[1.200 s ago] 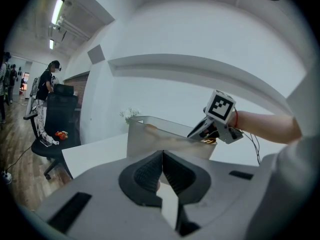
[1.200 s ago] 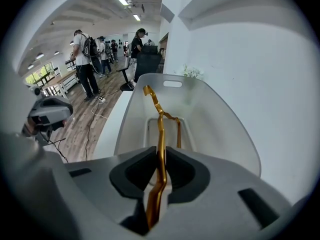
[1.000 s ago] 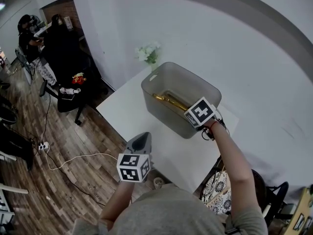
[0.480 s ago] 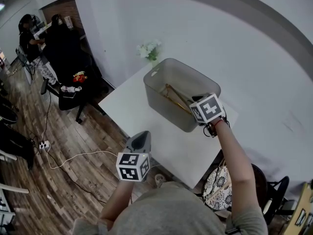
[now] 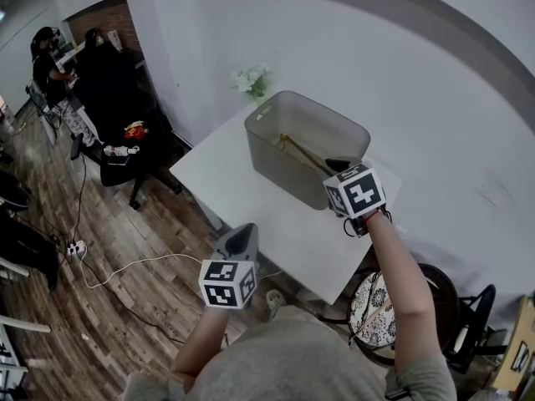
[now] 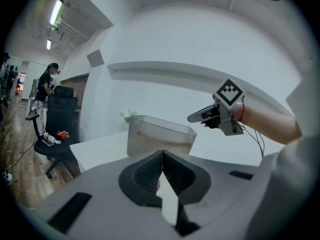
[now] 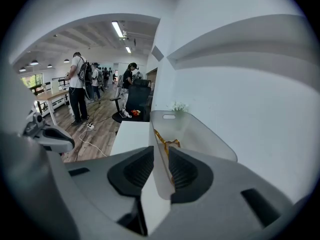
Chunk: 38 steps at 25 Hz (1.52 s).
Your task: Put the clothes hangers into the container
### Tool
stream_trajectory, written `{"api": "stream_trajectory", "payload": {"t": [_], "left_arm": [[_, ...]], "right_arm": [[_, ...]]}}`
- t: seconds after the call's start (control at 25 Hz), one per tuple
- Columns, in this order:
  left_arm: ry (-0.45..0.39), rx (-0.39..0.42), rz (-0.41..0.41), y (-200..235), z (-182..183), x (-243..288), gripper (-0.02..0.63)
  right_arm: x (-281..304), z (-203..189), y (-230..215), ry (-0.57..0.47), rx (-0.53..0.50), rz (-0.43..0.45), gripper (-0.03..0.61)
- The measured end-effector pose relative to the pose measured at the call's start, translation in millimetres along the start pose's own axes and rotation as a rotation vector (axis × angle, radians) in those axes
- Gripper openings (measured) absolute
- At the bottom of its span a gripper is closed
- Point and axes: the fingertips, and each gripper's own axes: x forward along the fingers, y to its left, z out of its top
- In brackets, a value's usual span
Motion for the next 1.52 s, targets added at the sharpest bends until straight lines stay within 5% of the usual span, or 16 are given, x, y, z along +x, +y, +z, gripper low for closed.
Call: {"api": "stream_trajectory", "payload": {"t": [0.56,1.52], "left_arm": [[0.010,-0.020,-0.003,-18.3,-39.5,-60.5,0.006],[0.006,-0.043,0.030,-45.3,-89.2,-154.1,0.006]], "right_arm": [[-64.5,-70.0,61.1,-0.131,0.200,-0.062,0.003],[-161.5,-169.0,176.7,-0.280,0.341,-0.045,0.002]]}}
